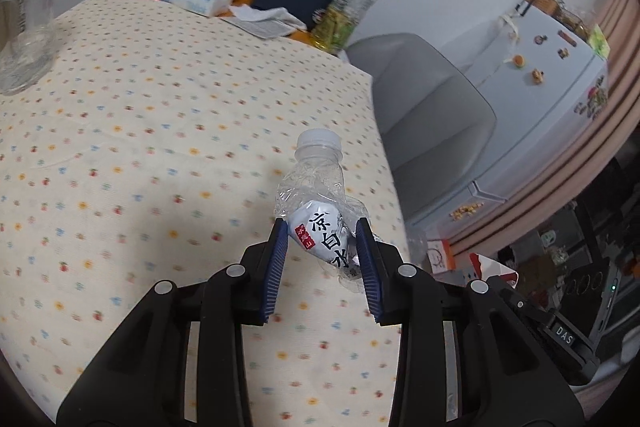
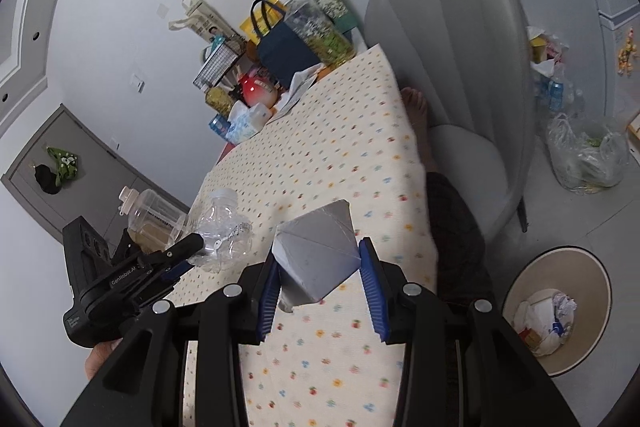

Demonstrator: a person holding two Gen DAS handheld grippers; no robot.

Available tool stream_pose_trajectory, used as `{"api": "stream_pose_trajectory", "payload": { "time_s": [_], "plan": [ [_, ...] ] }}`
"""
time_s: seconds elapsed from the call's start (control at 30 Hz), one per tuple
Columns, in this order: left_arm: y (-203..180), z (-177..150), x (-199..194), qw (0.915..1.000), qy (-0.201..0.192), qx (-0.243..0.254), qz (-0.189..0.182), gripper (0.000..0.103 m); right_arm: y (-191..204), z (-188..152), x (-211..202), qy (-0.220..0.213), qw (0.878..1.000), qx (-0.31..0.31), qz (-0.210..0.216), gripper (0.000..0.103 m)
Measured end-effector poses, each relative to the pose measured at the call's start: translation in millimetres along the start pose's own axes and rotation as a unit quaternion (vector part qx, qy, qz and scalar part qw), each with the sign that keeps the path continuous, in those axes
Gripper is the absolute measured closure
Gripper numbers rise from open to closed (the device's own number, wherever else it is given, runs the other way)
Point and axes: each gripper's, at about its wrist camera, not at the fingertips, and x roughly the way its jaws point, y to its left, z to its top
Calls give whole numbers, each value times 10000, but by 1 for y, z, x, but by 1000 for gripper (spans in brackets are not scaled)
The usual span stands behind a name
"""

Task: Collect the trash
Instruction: 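Carry both items over the floor bin and open the right tool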

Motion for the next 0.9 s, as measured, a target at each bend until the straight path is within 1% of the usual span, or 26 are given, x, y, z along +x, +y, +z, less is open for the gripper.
{"api": "stream_pose_trajectory", "payload": {
  "time_s": [0.2, 0.33, 0.5, 0.63, 0.67, 0.7, 0.73, 0.8, 0.9],
  "plan": [
    [-56, -20, 32, 9981, 323, 415, -306, 68, -37, -3, -36, -204, 9990, 193, -355, 65],
    [-90, -38, 53, 9949, 569, 683, -470, 68, -73, -7, -58, -285, 9961, 412, -725, 65],
    [-129, -61, 84, 9894, 910, 960, -597, 68, -111, -13, -73, -310, 9921, 620, -1042, 65],
    [-147, -75, 102, 9855, 1116, 1107, -632, 68, -142, -21, -74, -220, 9889, 842, -1207, 62],
    [-151, -78, 108, 9845, 1170, 1145, -626, 68, -148, -24, -72, -192, 9879, 894, -1249, 59],
    [-154, -79, 110, 9840, 1200, 1165, -621, 68, -157, -25, -70, -159, 9864, 957, -1325, 53],
    [-158, -82, 114, 9828, 1255, 1208, -615, 68, -163, -26, -67, -144, 9848, 1011, -1408, 38],
    [-165, -87, 121, 9803, 1349, 1307, -607, 68, -181, -32, -68, -176, 9795, 1193, -1615, 28],
    [-175, -93, 129, 9775, 1444, 1417, -599, 68, -199, -36, -71, -199, 9761, 1407, -1644, 28]
  ]
}}
